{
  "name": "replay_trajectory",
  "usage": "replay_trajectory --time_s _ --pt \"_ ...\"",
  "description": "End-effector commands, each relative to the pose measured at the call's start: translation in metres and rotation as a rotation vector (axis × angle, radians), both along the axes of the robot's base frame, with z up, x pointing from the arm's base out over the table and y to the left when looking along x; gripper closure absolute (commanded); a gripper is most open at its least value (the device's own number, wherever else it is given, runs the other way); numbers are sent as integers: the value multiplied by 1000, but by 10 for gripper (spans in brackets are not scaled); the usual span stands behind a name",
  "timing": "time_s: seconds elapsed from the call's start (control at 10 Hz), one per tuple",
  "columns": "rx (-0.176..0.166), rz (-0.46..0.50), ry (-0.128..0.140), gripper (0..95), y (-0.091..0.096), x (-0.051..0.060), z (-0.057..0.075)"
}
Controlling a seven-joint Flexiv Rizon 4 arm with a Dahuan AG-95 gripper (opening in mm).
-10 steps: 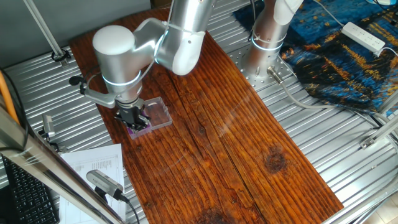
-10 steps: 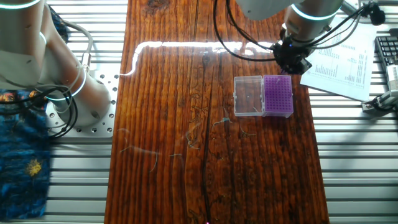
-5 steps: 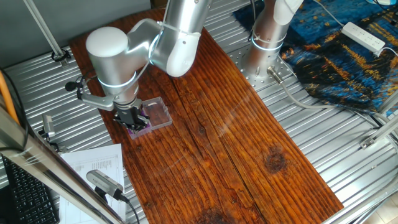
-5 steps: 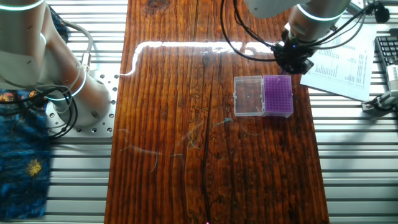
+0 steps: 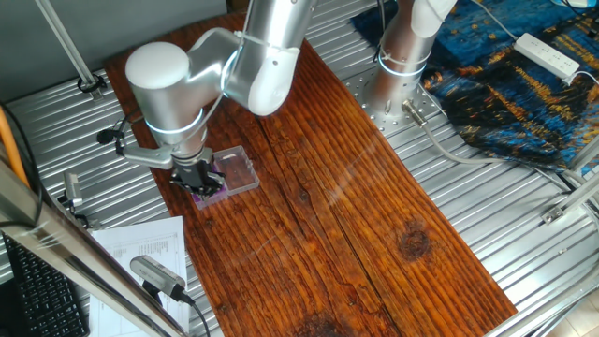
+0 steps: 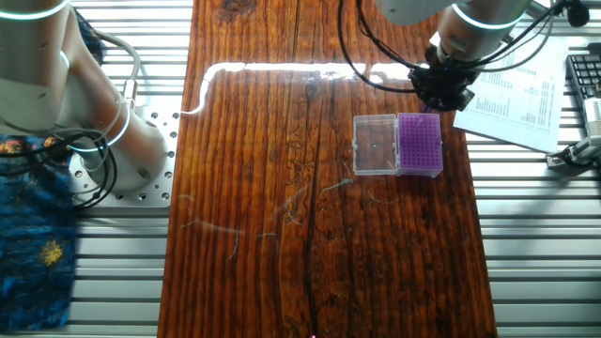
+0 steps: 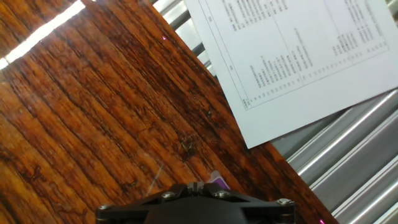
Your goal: Insert a small pipette tip into the holder for small pipette tips
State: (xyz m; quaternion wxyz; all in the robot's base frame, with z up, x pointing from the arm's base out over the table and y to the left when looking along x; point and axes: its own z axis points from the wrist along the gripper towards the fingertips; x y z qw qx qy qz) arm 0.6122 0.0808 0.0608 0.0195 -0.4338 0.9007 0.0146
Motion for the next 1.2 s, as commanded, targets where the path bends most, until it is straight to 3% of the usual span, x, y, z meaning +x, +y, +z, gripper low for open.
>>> replay_trajectory --time_s 0.1,1.2 --pt "-8 3 -2 950 -1 -2 0" --pt "-19 29 18 950 -6 -6 -4"
